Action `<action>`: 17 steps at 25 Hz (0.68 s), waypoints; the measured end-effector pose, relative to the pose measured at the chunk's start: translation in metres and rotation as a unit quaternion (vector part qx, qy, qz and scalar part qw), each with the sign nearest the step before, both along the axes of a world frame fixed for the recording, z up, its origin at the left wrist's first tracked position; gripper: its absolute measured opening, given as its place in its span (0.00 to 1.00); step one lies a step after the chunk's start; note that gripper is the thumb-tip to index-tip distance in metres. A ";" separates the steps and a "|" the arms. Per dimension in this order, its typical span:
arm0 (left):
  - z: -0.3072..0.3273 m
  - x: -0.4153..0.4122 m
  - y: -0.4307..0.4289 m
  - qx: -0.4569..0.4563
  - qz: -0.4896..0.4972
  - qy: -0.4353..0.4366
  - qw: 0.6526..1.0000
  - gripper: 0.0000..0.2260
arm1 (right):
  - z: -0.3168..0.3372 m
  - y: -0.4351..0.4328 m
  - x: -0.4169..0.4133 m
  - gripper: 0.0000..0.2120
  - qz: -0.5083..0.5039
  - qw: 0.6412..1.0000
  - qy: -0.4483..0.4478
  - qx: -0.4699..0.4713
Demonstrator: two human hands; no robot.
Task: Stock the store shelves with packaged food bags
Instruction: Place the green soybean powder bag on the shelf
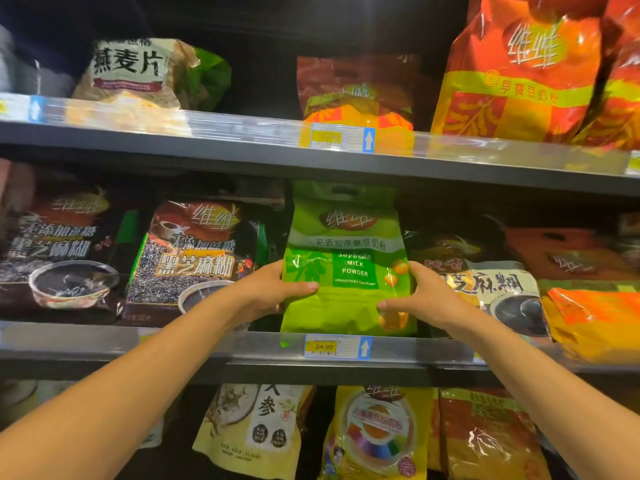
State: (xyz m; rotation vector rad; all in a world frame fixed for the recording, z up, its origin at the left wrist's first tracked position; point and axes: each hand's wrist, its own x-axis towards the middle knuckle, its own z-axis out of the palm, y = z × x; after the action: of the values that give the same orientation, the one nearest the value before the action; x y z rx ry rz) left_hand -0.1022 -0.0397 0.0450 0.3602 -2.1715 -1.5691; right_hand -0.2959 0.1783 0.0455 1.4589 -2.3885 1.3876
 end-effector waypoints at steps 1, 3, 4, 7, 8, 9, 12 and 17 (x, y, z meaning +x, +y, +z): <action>-0.003 -0.002 -0.002 -0.038 0.008 -0.014 0.999 0.17 | -0.005 -0.002 0.001 0.31 -0.019 0.999 0.034 0.018; -0.005 -0.003 -0.002 -0.112 0.018 -0.040 0.993 0.17 | -0.009 -0.003 0.003 0.34 -0.046 0.992 0.102 0.054; -0.004 -0.001 -0.002 -0.133 0.021 -0.057 0.989 0.19 | -0.009 -0.002 0.004 0.36 -0.061 0.985 0.138 0.082; 0.003 0.003 -0.003 -0.170 0.046 -0.156 0.972 0.44 | -0.008 0.003 0.003 0.44 -0.111 0.950 0.238 0.169; 0.004 0.004 -0.002 -0.184 0.054 -0.177 0.965 0.48 | -0.007 0.005 0.001 0.44 -0.112 0.945 0.247 0.183; 0.004 0.004 -0.002 -0.193 0.059 -0.178 0.963 0.47 | -0.007 0.006 0.001 0.44 -0.103 0.946 0.246 0.184; -0.001 -0.003 -0.006 -0.205 0.095 -0.123 0.966 0.40 | -0.005 0.004 0.003 0.42 -0.109 0.951 0.247 0.149; -0.006 -0.014 -0.005 -0.258 0.142 -0.172 0.940 0.50 | -0.012 -0.012 -0.001 0.40 -0.142 0.931 0.289 0.175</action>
State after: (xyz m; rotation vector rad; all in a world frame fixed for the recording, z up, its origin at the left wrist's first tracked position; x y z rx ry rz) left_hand -0.1164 -0.0444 0.0386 0.7757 -2.5446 -0.7816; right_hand -0.2966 0.1660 0.0334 1.2681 -2.3703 0.3995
